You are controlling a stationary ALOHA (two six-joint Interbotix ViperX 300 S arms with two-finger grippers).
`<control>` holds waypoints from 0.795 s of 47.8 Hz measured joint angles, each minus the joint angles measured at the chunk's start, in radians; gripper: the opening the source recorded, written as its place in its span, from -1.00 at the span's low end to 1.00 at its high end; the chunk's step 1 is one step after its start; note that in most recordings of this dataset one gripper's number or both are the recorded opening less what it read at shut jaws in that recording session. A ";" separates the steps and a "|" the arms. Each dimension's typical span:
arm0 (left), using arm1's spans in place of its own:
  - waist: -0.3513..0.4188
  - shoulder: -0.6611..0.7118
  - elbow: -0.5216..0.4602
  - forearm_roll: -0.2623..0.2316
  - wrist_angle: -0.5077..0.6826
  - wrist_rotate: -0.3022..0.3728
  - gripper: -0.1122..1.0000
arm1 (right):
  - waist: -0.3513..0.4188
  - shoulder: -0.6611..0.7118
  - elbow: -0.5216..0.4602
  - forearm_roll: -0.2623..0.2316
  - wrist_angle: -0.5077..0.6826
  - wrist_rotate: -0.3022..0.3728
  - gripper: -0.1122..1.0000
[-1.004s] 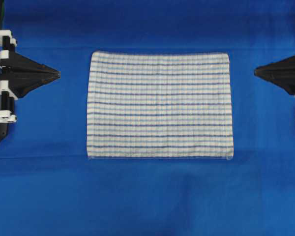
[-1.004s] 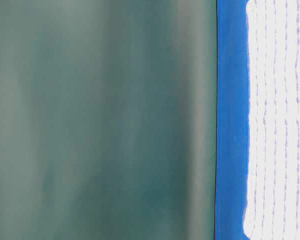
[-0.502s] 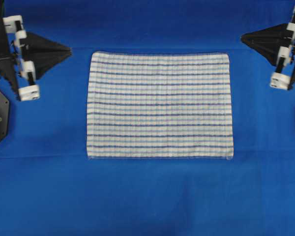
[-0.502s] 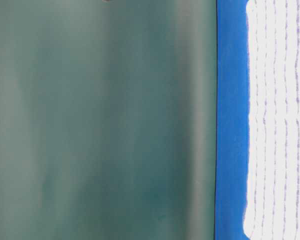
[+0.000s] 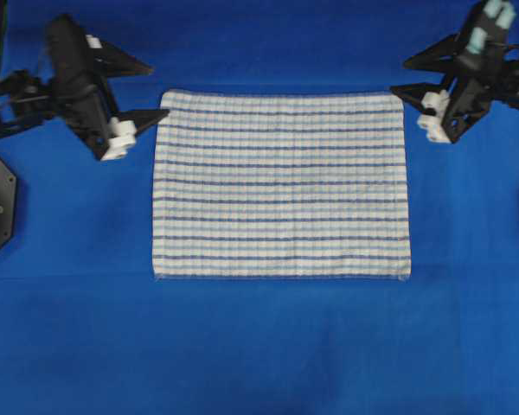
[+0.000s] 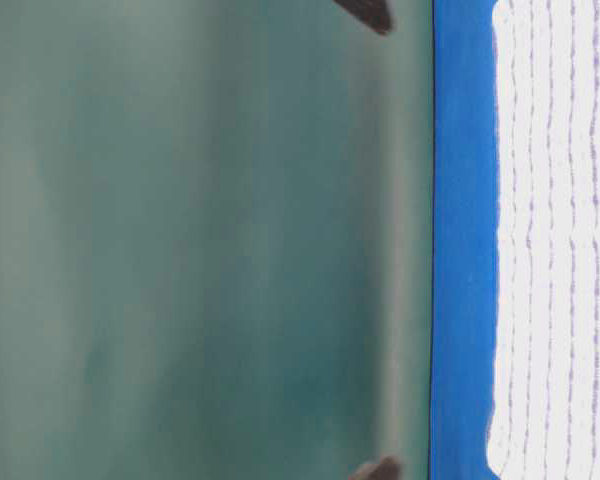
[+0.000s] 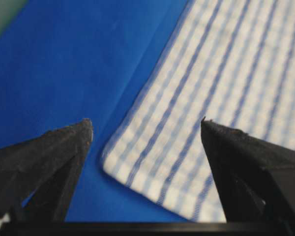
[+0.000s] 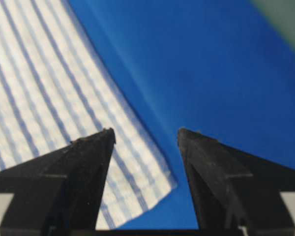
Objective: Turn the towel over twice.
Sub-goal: 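Move both grippers to the towel's far corners, then pinch the far left and right towel corners with both grippers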
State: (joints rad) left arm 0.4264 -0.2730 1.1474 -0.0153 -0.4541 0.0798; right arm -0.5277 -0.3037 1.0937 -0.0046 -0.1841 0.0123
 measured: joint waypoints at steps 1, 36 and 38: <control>0.003 0.020 -0.003 0.000 -0.008 0.000 0.77 | -0.002 0.014 -0.002 0.000 -0.002 0.000 0.29; 0.081 0.405 -0.089 -0.002 -0.094 -0.006 -0.15 | -0.077 0.331 -0.051 -0.008 -0.095 -0.014 -0.24; 0.081 0.403 -0.091 -0.002 -0.084 -0.005 -0.35 | -0.077 0.331 -0.051 -0.008 -0.097 -0.014 -0.49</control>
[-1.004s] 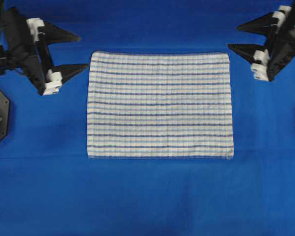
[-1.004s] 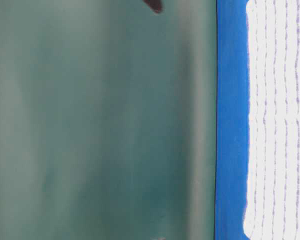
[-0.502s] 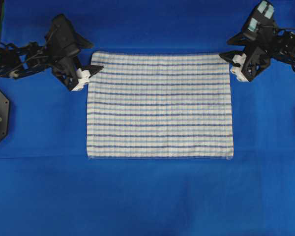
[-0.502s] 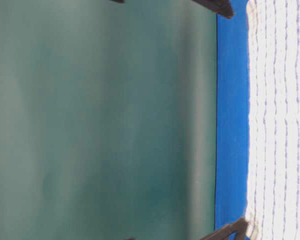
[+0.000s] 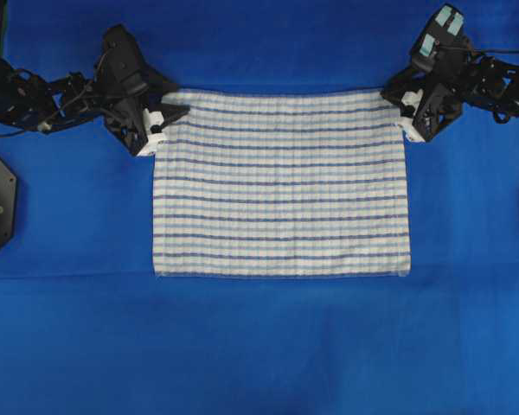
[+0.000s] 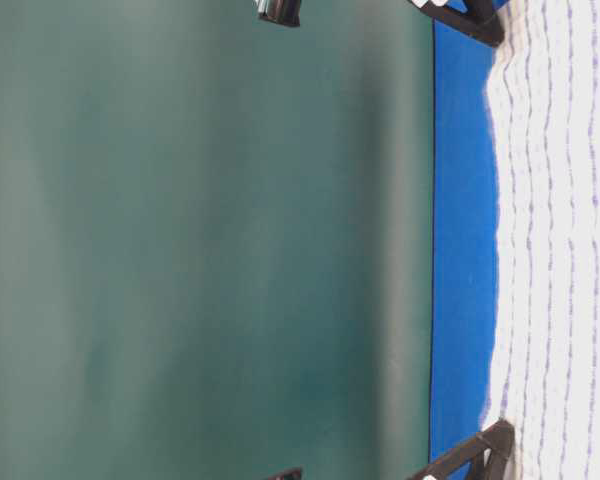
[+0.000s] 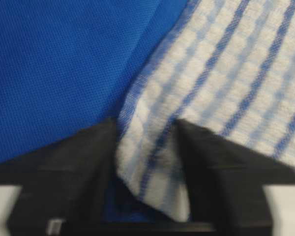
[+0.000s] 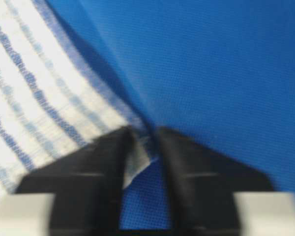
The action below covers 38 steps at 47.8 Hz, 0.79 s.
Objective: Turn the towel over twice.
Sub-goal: 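Pinch the far left and right towel corners with both grippers, then lift the far edge and pull it toward the near side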
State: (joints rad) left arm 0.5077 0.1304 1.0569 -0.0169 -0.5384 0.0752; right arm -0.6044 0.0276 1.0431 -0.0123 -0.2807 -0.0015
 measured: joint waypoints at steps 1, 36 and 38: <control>0.000 0.002 0.000 -0.002 0.005 0.002 -0.43 | 0.000 0.000 0.000 0.000 0.000 0.000 -0.59; 0.098 -0.186 -0.081 -0.002 0.112 0.006 -0.74 | -0.061 -0.207 -0.040 0.002 0.123 -0.031 -0.69; 0.114 -0.213 -0.089 -0.002 0.124 0.009 -0.74 | -0.072 -0.218 -0.051 0.000 0.133 -0.035 -0.69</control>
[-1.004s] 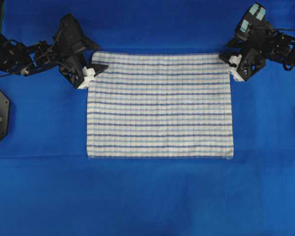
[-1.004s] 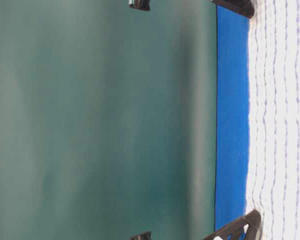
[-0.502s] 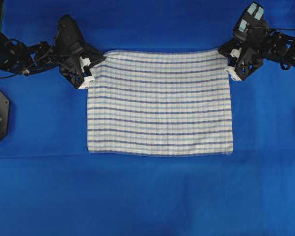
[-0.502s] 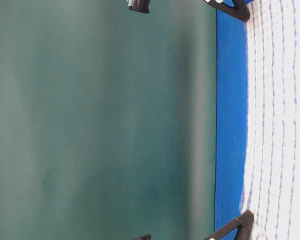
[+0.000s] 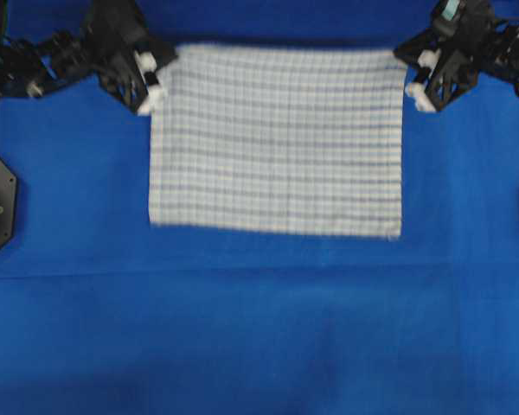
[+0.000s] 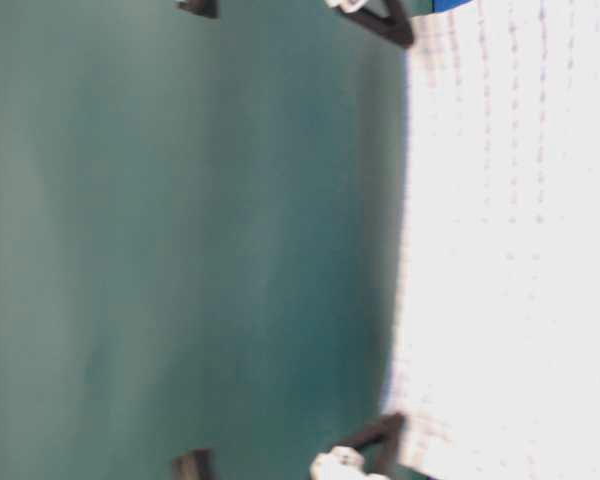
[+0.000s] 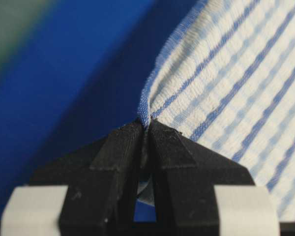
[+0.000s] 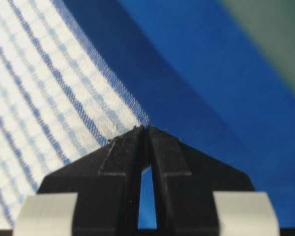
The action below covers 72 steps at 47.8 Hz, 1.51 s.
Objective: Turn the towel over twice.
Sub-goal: 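Lift the far edge and pull it toward the near side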
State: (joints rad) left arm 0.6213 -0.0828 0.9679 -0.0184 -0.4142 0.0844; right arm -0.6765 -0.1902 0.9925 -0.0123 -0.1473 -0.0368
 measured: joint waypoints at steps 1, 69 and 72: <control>0.006 -0.014 -0.005 0.000 0.006 0.002 -0.74 | -0.005 -0.006 -0.006 0.000 0.006 -0.003 -0.69; -0.186 -0.371 -0.054 0.000 0.057 0.103 -0.74 | 0.164 -0.463 -0.170 -0.057 0.426 -0.064 -0.69; -0.232 -0.387 -0.025 0.000 0.081 0.089 -0.74 | 0.198 -0.472 -0.127 -0.032 0.428 -0.057 -0.69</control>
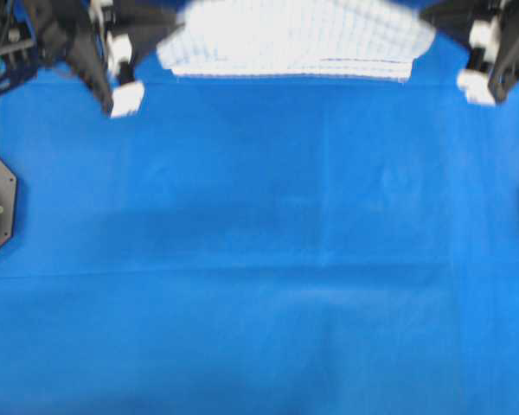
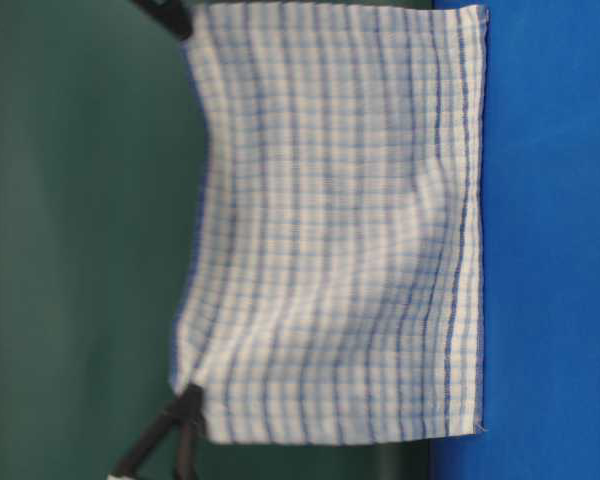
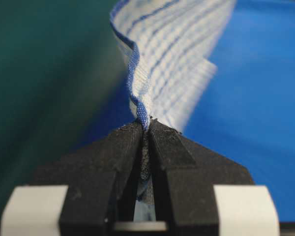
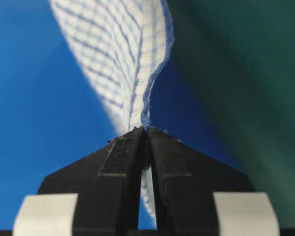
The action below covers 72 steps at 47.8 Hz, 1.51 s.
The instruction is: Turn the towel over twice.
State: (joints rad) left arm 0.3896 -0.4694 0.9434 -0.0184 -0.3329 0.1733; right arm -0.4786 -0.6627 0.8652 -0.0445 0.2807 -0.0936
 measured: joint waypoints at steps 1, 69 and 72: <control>-0.012 -0.006 0.008 0.000 0.008 -0.003 -0.74 | 0.009 -0.002 0.015 0.008 0.000 0.005 -0.69; -0.583 0.236 0.169 0.000 0.034 -0.215 -0.73 | 0.686 0.316 0.202 0.078 -0.172 0.489 -0.69; -0.583 0.238 0.167 -0.002 0.035 -0.219 -0.68 | 0.686 0.324 0.199 0.078 -0.160 0.492 -0.69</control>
State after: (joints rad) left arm -0.1933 -0.2316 1.1106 -0.0199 -0.2976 -0.0460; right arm 0.2071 -0.3390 1.0646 0.0337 0.1212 0.3988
